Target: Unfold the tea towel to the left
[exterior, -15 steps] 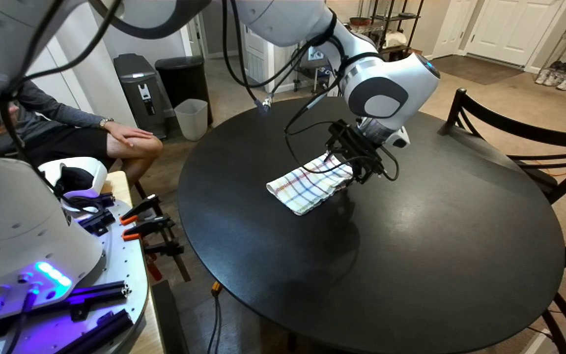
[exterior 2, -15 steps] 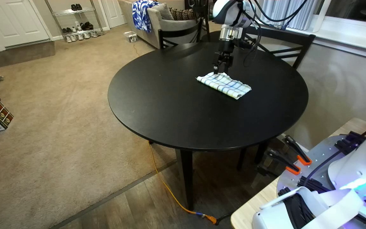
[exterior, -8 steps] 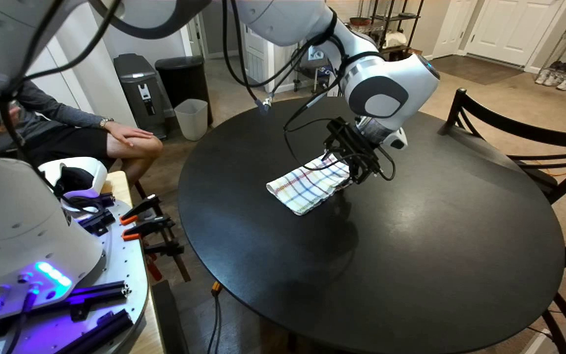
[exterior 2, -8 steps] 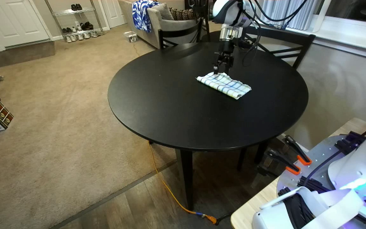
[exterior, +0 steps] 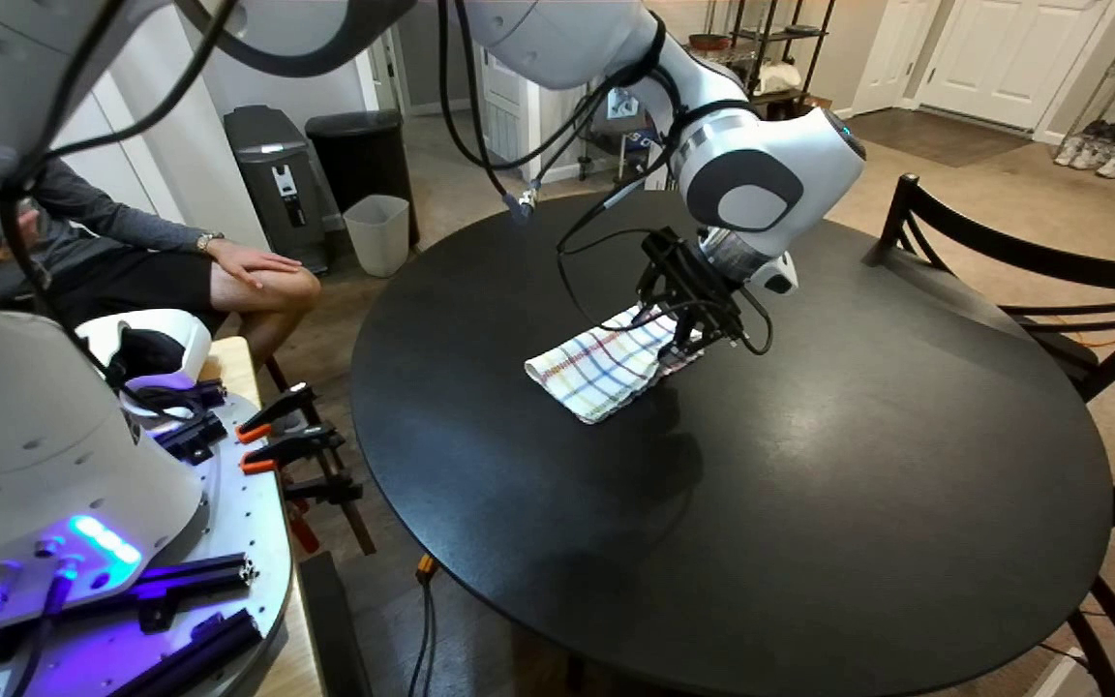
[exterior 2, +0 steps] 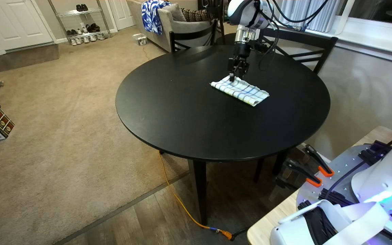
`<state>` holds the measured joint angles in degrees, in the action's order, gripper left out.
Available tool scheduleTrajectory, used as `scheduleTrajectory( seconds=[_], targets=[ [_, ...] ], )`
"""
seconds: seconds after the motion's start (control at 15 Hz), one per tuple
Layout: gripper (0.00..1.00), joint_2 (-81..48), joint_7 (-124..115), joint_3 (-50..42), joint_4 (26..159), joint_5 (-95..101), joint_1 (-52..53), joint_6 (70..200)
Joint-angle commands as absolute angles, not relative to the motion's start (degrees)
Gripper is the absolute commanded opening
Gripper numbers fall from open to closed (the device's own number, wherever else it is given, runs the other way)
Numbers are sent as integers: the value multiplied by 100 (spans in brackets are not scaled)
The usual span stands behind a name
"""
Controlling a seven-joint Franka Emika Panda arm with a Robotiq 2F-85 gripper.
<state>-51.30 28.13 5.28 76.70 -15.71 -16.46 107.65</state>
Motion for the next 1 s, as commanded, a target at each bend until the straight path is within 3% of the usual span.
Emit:
scheduleTrajectory(
  seconds=[0.0,0.33,0.93],
  targets=[
    [34,-5157,2757,586,7572,-1704,-1716,10595],
    [4,-5161,2761,586,7567,-1701,-1713,10601],
    [2,-4992,2857,630,7712,-1707,-1706,10700]
  ],
)
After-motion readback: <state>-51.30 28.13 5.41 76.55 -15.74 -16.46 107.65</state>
